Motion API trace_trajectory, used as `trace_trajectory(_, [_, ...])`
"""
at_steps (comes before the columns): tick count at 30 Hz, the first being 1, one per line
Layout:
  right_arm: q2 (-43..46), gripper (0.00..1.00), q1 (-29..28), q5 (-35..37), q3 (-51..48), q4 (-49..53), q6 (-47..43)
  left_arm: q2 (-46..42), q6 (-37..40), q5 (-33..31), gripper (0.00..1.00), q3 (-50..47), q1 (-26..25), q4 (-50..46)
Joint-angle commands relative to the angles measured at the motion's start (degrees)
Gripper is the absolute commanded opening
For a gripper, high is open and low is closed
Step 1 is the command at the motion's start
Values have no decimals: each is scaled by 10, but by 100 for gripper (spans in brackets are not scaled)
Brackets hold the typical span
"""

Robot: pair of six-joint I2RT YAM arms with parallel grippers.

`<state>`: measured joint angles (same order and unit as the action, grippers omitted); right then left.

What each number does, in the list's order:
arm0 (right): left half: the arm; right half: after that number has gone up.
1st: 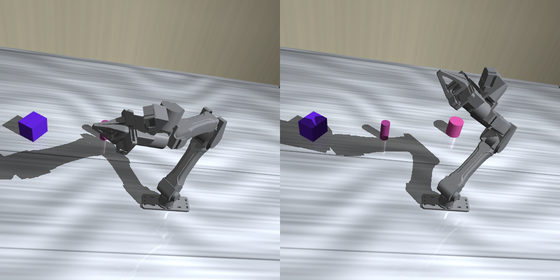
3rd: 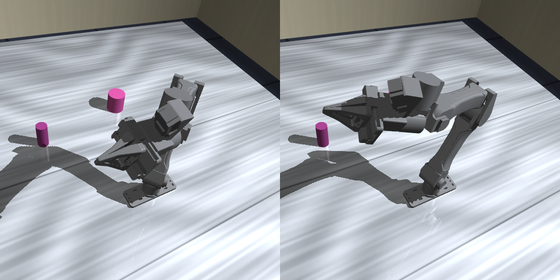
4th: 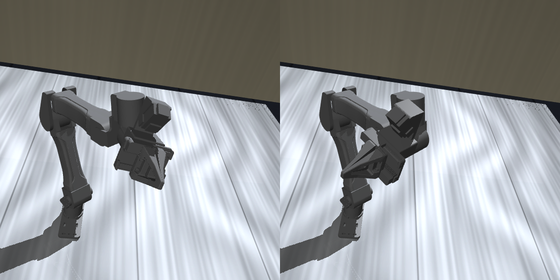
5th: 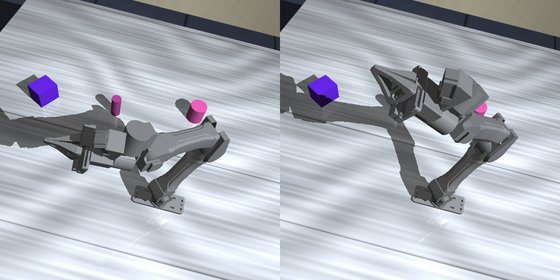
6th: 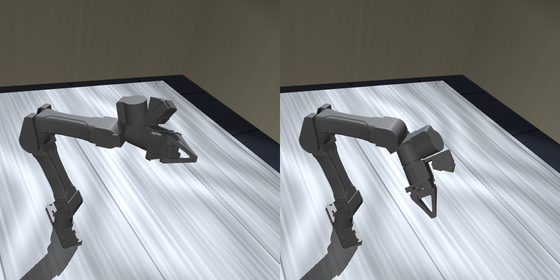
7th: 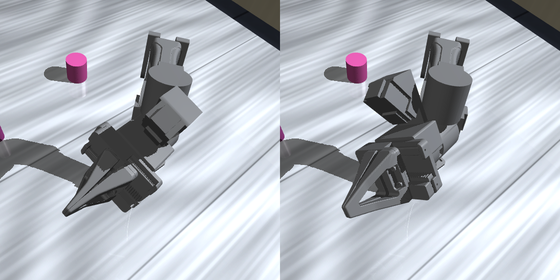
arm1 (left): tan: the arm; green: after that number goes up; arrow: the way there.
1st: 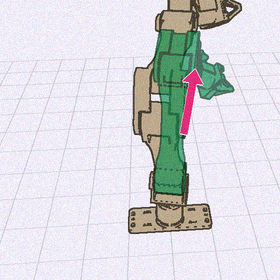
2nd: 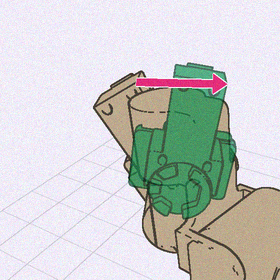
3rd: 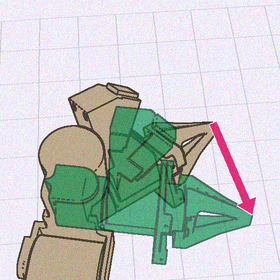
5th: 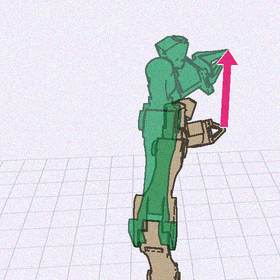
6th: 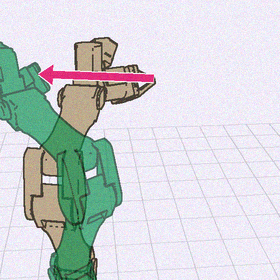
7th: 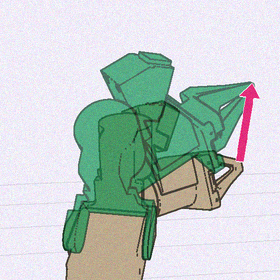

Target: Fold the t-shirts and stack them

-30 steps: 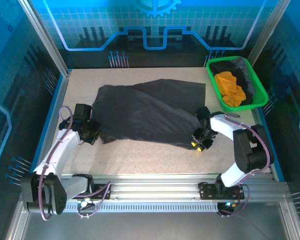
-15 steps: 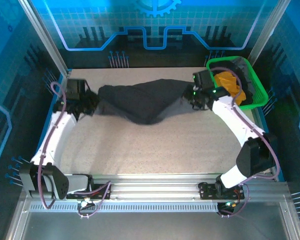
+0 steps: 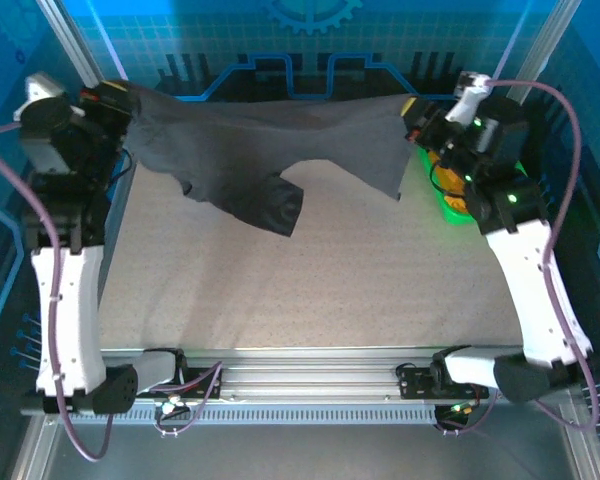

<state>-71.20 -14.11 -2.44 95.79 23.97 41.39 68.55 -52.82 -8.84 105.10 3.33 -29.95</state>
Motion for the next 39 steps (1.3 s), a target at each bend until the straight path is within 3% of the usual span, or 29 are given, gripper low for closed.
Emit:
trace_trajectory(1, [42, 0, 21, -34, -11, -63, 31, -3, 50, -44, 0, 90, 8, 19])
trace_trajectory(6, [3, 0, 31, -88, 3, -79, 97, 91, 12, 8, 0, 191, 10, -42])
trace_trajectory(10, [-75, 0, 31, -126, 32, -74, 121, 166, -23, 77, 0, 197, 31, -44])
trace_trajectory(14, [-165, 0, 31, -149, 64, -88, 142, 244, -46, 138, 0, 181, 61, -6])
trace_trajectory(19, [-282, 0, 36, -170, 171, -66, 142, 340, -91, 214, 0, 212, 100, 59])
trace_trajectory(28, [-420, 0, 73, -167, 469, 21, 139, 434, -117, 239, 0, 516, 141, 45])
trace_trajectory(33, [-415, 0, 116, -169, 507, 49, 153, 330, -124, 237, 0, 449, 141, 49])
trace_trajectory(36, [-365, 0, 132, -159, 442, 92, 126, 196, -122, 209, 0, 273, 118, 14])
trace_trajectory(39, [-272, 0, 132, -123, 277, 107, 100, 42, -145, 143, 0, 42, 63, -39])
